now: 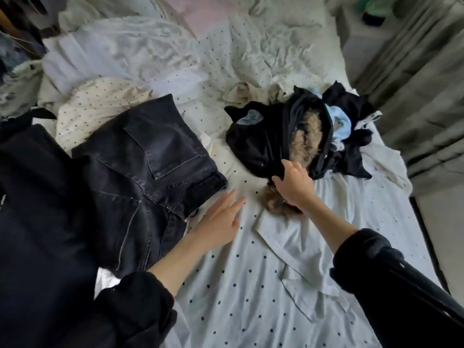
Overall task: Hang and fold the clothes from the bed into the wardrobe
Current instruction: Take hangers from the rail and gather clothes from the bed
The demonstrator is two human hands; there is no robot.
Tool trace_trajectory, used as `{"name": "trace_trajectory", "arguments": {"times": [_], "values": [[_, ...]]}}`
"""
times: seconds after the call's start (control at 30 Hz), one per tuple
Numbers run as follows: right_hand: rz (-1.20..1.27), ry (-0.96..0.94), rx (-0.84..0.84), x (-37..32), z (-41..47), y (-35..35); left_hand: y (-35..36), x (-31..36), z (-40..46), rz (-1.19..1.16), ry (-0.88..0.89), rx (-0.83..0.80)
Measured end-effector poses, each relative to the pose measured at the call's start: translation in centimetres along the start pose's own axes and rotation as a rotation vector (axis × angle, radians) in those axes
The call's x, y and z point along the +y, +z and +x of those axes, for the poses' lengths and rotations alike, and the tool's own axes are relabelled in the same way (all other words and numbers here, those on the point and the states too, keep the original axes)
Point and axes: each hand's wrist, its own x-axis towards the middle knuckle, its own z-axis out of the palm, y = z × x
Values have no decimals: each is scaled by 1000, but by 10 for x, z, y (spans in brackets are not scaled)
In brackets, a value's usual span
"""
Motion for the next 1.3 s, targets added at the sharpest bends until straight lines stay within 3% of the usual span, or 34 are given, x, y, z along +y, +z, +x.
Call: {"name": "trace_trajectory", "arguments": {"times": [0.13, 0.23, 0.43, 0.57, 0.7, 0.9, 1.2, 1.3], "values": [[-30, 55, 74, 4, 45, 17, 18, -15, 36, 291, 53, -34], [-50, 114, 225, 3, 64, 24, 28, -26, 46, 356, 62, -20], [92, 24, 386, 1, 45, 30, 18, -25, 47, 260, 15, -159], [267, 13, 385, 4, 7, 6, 7, -9, 33, -18, -65, -209], [494, 61, 317, 7, -40, -24, -8, 14, 12, -165, -90, -111], [604, -33, 358, 7, -137, -81, -36, 71, -30, -178, 94, 155], [737, -151, 624, 24, -266, -145, -38, 152, -94, 62, 359, 427], [762, -50, 734, 38, -297, -155, -30, 170, -125, 19, 395, 364]]}}
